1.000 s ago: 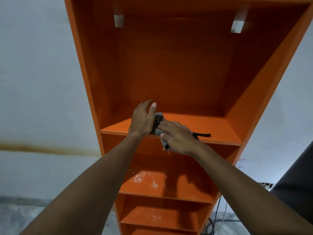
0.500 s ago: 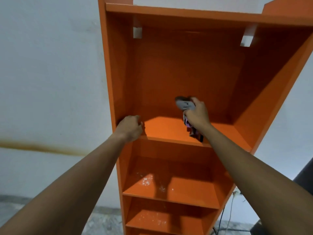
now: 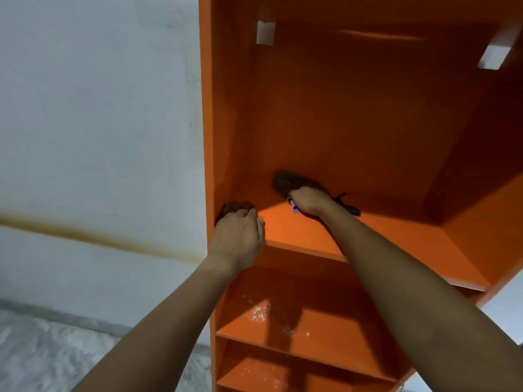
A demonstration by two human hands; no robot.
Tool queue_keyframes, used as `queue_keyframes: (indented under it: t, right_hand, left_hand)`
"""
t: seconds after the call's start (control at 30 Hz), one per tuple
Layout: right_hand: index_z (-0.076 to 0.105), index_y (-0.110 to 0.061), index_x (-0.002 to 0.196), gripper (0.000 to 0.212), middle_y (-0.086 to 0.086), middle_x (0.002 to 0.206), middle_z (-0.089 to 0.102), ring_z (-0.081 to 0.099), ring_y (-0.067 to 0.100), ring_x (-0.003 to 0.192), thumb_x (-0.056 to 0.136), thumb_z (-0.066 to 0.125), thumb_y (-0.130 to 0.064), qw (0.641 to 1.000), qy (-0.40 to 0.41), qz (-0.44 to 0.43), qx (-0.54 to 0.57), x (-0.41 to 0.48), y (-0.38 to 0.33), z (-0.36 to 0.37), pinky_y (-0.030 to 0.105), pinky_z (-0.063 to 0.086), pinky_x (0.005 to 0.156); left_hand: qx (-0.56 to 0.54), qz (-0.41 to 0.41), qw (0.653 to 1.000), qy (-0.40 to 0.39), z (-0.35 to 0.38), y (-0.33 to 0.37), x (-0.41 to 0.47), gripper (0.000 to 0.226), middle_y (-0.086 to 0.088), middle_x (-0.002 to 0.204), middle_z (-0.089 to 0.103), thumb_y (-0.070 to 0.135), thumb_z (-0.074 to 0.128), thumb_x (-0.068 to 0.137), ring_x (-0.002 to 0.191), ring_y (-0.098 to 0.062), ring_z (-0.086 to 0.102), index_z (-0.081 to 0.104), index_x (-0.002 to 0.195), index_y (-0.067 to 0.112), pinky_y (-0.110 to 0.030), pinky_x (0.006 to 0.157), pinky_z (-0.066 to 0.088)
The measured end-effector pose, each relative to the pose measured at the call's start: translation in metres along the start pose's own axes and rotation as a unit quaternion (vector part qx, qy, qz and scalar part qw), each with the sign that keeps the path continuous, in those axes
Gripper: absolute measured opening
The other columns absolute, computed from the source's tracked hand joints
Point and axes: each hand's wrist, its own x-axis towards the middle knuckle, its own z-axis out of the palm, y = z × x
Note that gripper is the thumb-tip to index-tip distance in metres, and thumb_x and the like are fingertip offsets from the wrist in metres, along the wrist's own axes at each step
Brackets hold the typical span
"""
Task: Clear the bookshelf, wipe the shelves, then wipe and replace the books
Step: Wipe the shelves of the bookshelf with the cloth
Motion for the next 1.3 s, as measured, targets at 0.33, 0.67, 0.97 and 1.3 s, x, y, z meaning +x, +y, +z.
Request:
queue_keyframes:
  t: [0.33, 0.67, 0.97, 1.3]
  right_hand:
    - [0.058, -0.033, 0.135, 0.031, 0.003, 0.148, 0.055, 0.055, 0.024, 0.131, 0.105, 0.051, -0.037, 0.983, -0.015, -0.158, 0.088, 0.042, -0.055, 0.035, 0.039, 0.041, 0.112]
    - [0.065, -0.021, 0.125, 0.047, 0.006, 0.131, 0.068, 0.061, 0.030, 0.120, 0.089, 0.046, -0.044, 0.983, 0.004, -0.182, -0.013, -0.032, -0.055, 0.047, 0.047, 0.049, 0.098]
    - [0.047, -0.025, 0.150, 0.044, -0.001, 0.153, 0.048, 0.044, 0.024, 0.140, 0.107, 0.046, -0.033, 0.965, 0.026, -0.258, -0.028, -0.094, -0.056, 0.067, 0.046, 0.035, 0.113]
    - [0.050, -0.027, 0.146, 0.043, -0.006, 0.152, 0.049, 0.034, 0.020, 0.145, 0.105, 0.046, -0.036, 0.960, 0.172, -0.197, -0.099, -0.140, 0.001, 0.058, 0.053, 0.020, 0.121]
  left_hand:
    - [-0.020, -0.032, 0.999, 0.023, -0.003, 0.004, -0.003, 0.037, -0.012, 0.105, 0.066, 0.028, 0.032, 0.106, 0.091, -0.030, 0.063, 0.064, 0.106, 0.009, -0.041, 0.089, 0.050]
    - [-0.132, 0.049, 0.985, 0.099, -0.006, -0.016, -0.048, 0.045, -0.012, 0.146, 0.055, 0.023, 0.047, 0.102, 0.139, -0.029, 0.043, 0.052, 0.144, 0.005, -0.028, 0.119, 0.019]
    - [-0.134, -0.010, 0.985, 0.110, -0.012, -0.034, -0.095, 0.068, -0.005, 0.165, 0.029, 0.012, 0.052, 0.096, 0.155, -0.027, 0.016, 0.028, 0.159, 0.013, -0.046, 0.125, 0.021]
    - [-0.015, 0.059, 0.997, 0.045, -0.020, 0.015, -0.073, 0.066, -0.009, 0.166, 0.025, 0.028, 0.038, 0.096, 0.156, -0.033, 0.005, 0.026, 0.159, 0.013, -0.058, 0.123, -0.001]
